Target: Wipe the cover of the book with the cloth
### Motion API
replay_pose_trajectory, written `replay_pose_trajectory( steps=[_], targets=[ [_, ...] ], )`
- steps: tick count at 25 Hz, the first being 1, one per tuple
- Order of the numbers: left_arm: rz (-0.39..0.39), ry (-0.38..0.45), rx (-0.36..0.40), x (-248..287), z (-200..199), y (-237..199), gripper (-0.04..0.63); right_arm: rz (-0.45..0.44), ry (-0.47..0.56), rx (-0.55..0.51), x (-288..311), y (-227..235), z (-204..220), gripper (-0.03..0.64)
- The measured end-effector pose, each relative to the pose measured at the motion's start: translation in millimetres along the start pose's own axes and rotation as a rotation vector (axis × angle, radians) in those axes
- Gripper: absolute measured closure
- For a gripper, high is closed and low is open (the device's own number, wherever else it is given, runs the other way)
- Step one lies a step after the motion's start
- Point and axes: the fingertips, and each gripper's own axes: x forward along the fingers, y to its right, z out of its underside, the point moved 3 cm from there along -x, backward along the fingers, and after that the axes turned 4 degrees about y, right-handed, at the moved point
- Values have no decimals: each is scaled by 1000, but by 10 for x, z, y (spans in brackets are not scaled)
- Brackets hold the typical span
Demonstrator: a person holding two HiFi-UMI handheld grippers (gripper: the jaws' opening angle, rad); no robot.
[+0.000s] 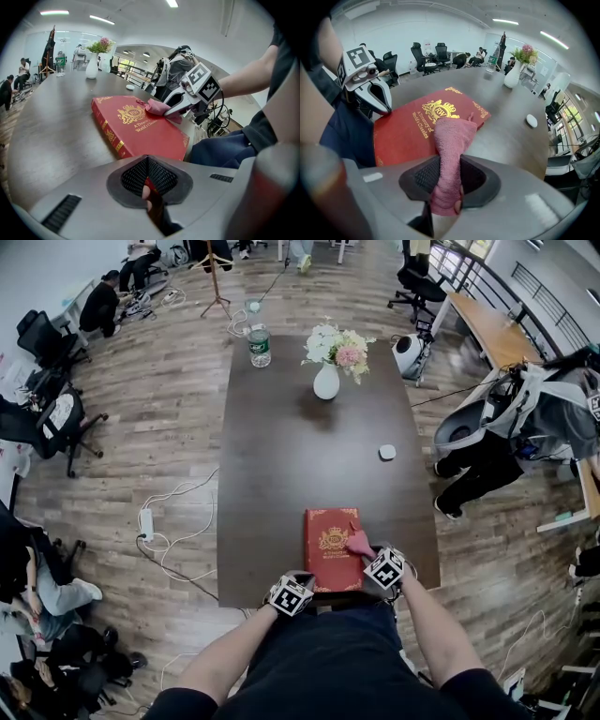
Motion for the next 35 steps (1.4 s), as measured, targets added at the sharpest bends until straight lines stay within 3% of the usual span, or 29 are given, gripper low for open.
replay_pose_trajectory(
  steps=[10, 25, 35],
  targets=[
    [-8, 21, 8, -3, -41, -11, 600, 27, -6, 22, -111, 79, 95, 500],
    [-1, 41, 8, 0, -31, 20, 600, -60, 97, -111, 28, -414, -687, 500],
    [-1, 30, -16, -31, -5, 50, 600, -148, 112, -209, 177, -847, -1043, 500]
  ],
)
